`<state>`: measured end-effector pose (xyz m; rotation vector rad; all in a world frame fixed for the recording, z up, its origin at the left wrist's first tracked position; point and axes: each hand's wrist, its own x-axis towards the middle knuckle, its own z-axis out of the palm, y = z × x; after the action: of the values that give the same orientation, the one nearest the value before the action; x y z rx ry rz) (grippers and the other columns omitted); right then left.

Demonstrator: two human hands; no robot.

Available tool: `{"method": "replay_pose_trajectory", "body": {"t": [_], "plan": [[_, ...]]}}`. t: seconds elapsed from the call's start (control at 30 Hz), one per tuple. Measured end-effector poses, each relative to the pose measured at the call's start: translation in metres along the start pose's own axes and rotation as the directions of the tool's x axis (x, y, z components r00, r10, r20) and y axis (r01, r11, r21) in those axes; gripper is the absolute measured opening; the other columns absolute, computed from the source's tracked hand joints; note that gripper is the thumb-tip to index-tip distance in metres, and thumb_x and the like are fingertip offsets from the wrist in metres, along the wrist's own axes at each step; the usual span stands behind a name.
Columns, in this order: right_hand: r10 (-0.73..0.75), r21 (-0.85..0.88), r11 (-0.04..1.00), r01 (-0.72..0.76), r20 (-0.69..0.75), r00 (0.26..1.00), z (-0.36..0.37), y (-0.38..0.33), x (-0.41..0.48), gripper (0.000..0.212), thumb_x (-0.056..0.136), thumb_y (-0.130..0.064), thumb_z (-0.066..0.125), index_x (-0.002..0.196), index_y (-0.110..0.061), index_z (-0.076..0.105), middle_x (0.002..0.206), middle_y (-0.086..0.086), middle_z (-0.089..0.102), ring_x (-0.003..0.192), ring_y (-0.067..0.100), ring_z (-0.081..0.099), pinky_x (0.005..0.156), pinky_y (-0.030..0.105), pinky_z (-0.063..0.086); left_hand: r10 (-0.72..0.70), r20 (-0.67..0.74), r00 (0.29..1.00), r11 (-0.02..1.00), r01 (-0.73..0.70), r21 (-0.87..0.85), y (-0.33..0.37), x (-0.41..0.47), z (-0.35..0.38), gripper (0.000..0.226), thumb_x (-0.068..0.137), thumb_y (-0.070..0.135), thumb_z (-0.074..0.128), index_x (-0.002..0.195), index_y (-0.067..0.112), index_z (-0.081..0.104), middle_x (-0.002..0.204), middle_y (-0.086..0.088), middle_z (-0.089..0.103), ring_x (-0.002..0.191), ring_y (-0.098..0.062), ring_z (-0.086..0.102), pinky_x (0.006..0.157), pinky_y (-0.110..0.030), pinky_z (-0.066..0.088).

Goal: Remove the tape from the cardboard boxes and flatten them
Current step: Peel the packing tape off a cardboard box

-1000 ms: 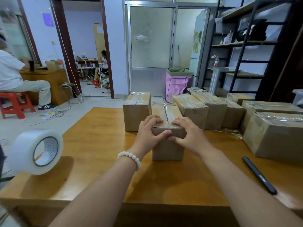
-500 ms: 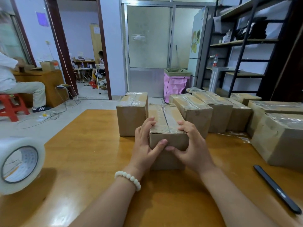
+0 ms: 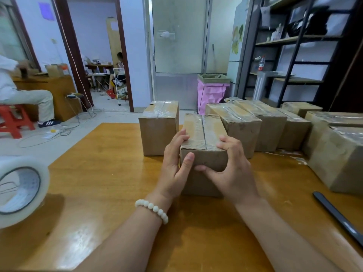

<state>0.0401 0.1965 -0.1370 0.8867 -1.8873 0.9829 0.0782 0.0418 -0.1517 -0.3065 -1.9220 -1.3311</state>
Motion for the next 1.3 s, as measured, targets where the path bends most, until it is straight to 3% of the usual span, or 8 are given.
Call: {"method": "replay_pose_trajectory", "body": {"t": [0.13,0.23,0.33,0.53,0.67,0.87,1.03,1.3], "plan": [[-0.012,-0.008,1.000,0.011,-0.022,1.000,-0.001,-0.002,0.000,0.056,0.073,-0.056,0.060,0.106,-0.016,0.041,0.112,0.014,0.058,0.108,0.016,0.050,0.081,0.025,0.047,-0.012,0.000,1.000,1.000,0.012,0.000,0.003,0.001,0.000,0.042,0.090,0.070,0.040,0.125,0.045,0.045,0.149,0.016,0.035,0.140,-0.015,0.034,0.113,-0.051,0.033],[-0.009,0.027,1.000,0.010,-0.035,0.999,-0.002,-0.001,-0.001,0.052,0.077,-0.055,0.060,0.106,-0.016,0.042,0.112,0.014,0.058,0.107,0.015,0.050,0.079,0.025,0.050,-0.027,0.009,1.000,1.000,0.027,-0.012,0.007,-0.002,0.001,0.051,0.087,0.075,0.038,0.129,0.046,0.045,0.151,0.013,0.033,0.140,-0.010,0.032,0.114,-0.038,0.034],[0.026,0.153,0.988,-0.013,-0.080,0.996,-0.006,0.003,-0.003,0.056,0.082,-0.060,0.056,0.109,-0.013,0.042,0.119,0.006,0.050,0.113,0.011,0.048,0.092,0.010,0.042,-0.219,0.063,0.974,0.966,0.225,-0.126,0.016,-0.004,-0.001,0.060,0.080,0.083,0.034,0.134,0.056,0.028,0.152,0.009,0.031,0.137,-0.004,0.034,0.110,-0.027,0.035],[-0.020,0.225,0.974,0.028,-0.036,0.999,-0.011,0.006,-0.008,0.064,0.081,-0.058,0.061,0.117,-0.009,0.040,0.128,0.006,0.039,0.122,0.012,0.040,0.103,0.008,0.031,-0.496,0.176,0.850,0.828,0.525,-0.197,0.013,0.003,-0.003,0.086,0.074,0.079,0.039,0.149,0.041,0.021,0.157,0.005,0.026,0.142,-0.018,0.028,0.115,-0.050,0.028],[-0.064,0.162,0.984,0.069,-0.035,0.997,-0.009,0.005,-0.008,0.071,0.071,-0.056,0.068,0.117,-0.010,0.039,0.127,0.010,0.038,0.122,0.014,0.039,0.106,0.011,0.031,-0.481,0.208,0.851,0.832,0.519,-0.198,0.011,0.000,-0.004,0.113,0.059,0.096,0.043,0.152,0.036,0.024,0.155,0.006,0.032,0.141,-0.014,0.031,0.116,-0.047,0.029],[-0.081,0.185,0.978,0.100,-0.103,0.991,-0.013,-0.001,-0.015,0.062,0.073,-0.043,0.070,0.116,-0.009,0.042,0.125,0.009,0.043,0.122,0.026,0.045,0.108,0.016,0.032,-0.474,0.164,0.865,0.847,0.499,-0.185,0.004,-0.007,-0.002,0.107,0.062,0.097,0.042,0.151,0.039,0.028,0.156,0.007,0.032,0.143,-0.013,0.029,0.118,-0.050,0.025],[-0.041,0.187,0.981,0.056,-0.086,0.995,-0.006,-0.001,-0.019,0.061,0.083,-0.051,0.062,0.122,-0.010,0.039,0.131,0.013,0.040,0.126,0.029,0.042,0.110,0.025,0.034,-0.516,0.150,0.844,0.825,0.536,-0.178,-0.003,-0.008,-0.001,0.107,0.056,0.101,0.038,0.148,0.047,0.026,0.156,0.009,0.029,0.144,-0.015,0.026,0.118,-0.052,0.023],[-0.053,0.147,0.987,0.061,-0.056,0.997,-0.004,0.004,-0.018,0.068,0.080,-0.051,0.064,0.125,-0.010,0.036,0.130,0.015,0.036,0.127,0.028,0.038,0.111,0.020,0.029,-0.554,0.145,0.820,0.802,0.572,-0.171,0.003,-0.005,0.001,0.109,0.053,0.103,0.035,0.148,0.049,0.027,0.156,0.009,0.030,0.144,-0.016,0.026,0.118,-0.053,0.022]]}}
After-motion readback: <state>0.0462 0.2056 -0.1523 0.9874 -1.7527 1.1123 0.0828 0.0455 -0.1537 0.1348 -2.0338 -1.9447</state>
